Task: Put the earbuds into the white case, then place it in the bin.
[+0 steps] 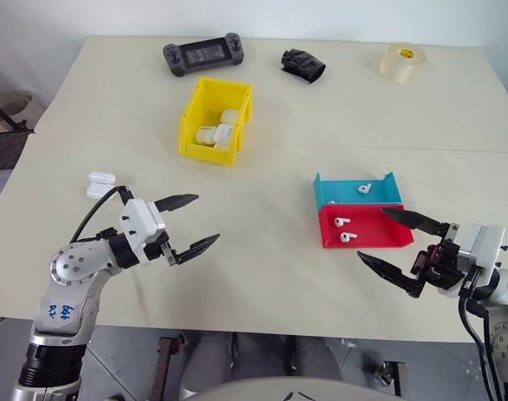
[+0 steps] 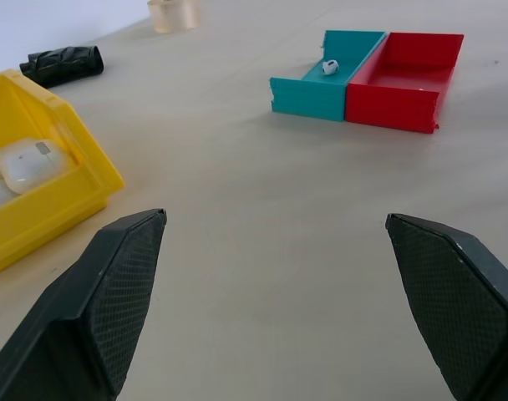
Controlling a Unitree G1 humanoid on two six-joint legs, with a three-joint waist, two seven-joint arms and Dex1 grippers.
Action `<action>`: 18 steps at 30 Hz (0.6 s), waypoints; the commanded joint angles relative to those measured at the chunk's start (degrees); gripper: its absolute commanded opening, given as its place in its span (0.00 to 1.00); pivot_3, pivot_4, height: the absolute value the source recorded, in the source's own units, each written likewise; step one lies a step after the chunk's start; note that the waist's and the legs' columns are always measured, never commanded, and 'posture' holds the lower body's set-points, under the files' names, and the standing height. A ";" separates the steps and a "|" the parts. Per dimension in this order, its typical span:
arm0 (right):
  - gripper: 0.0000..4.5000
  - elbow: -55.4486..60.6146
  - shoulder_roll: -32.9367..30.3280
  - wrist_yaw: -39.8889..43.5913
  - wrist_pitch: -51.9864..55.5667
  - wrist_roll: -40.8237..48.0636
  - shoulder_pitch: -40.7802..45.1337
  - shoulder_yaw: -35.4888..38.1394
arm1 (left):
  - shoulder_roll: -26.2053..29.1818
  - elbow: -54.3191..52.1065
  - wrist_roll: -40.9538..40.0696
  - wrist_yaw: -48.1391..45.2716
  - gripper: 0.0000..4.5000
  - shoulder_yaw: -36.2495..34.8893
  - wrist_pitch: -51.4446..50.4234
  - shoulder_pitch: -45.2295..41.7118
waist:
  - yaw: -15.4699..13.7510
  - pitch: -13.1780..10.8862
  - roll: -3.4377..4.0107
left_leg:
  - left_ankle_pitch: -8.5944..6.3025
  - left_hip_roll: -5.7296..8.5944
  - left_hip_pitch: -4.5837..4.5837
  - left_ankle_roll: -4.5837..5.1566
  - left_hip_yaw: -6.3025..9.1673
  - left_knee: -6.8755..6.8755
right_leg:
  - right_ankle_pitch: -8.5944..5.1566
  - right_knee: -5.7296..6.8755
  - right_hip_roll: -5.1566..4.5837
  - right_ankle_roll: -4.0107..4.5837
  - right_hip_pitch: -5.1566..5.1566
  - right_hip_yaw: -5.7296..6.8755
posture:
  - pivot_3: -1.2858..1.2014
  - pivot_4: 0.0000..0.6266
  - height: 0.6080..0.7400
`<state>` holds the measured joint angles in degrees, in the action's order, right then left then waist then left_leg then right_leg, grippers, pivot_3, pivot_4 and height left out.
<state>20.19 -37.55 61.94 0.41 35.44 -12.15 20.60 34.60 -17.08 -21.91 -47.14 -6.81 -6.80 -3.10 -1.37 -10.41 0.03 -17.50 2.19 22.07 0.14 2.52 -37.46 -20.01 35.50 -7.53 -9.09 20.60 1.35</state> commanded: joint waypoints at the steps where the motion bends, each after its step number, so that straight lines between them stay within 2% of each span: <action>1: 1.00 1.54 -0.54 0.65 -0.42 1.00 -0.30 1.05 | 0.13 0.52 1.37 1.02 1.00 -0.77 1.74 -1.87 | 0.02 0.00 0.00 | 0.00 0.00 0.00 0.00 0.00 0.00 | 0.00 0.00 0.01 0.00 0.00 0.00 | 0.52 0.24 1.00; 6: 1.00 2.32 0.21 0.34 0.31 1.28 3.43 -2.32 | -1.49 1.04 -0.52 5.58 1.00 -4.95 -0.94 -0.44 | 0.51 0.00 0.00 | 0.00 -0.01 -0.01 0.00 -0.02 -0.01 | 0.00 0.02 0.01 0.00 0.02 -0.02 | 0.52 0.24 1.00; 9: 1.00 3.29 1.25 0.14 1.09 1.49 8.14 -6.48 | -3.87 -0.36 -0.43 12.39 1.00 -12.28 -2.07 5.67 | 1.63 0.00 0.00 | 0.00 -0.09 -0.02 0.00 -0.04 0.06 | 0.00 0.06 0.07 0.00 0.06 -0.04 | 0.52 0.24 1.00; 12: 1.00 3.06 1.79 0.55 1.32 1.39 10.68 -8.51 | -5.76 -2.39 0.06 17.06 1.00 -15.59 -3.32 9.23 | 1.40 -0.01 -0.01 | 0.00 -0.12 -0.01 -0.01 0.00 0.12 | 0.00 0.08 0.09 0.01 0.09 0.01 | 0.52 0.24 1.00; 16: 1.00 2.21 3.46 2.69 0.82 0.69 15.94 -14.24 | -12.44 -7.40 -0.44 29.35 1.00 -24.89 -8.42 17.94 | 0.89 -0.03 -0.16 | -0.02 0.02 0.03 0.02 0.08 0.01 | 0.00 -0.07 -0.07 0.00 0.00 0.03 | 0.52 0.24 1.00; 18: 1.00 1.38 3.96 3.80 0.39 0.15 17.56 -15.98 | -14.35 -9.45 -0.85 32.87 1.00 -27.17 -11.14 20.09 | 0.82 -0.02 -0.20 | -0.03 0.01 0.03 0.02 0.07 0.01 | 0.01 -0.11 -0.06 -0.01 0.00 0.02 | 0.52 0.24 1.00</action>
<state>21.37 -33.74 64.74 1.56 35.32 4.75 5.21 20.57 -23.00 -22.07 -17.48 -30.99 -16.33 16.05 -0.54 -10.42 -0.17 -17.54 2.18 22.09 0.15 2.59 -37.44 -20.00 35.39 -7.57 -9.10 20.61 1.38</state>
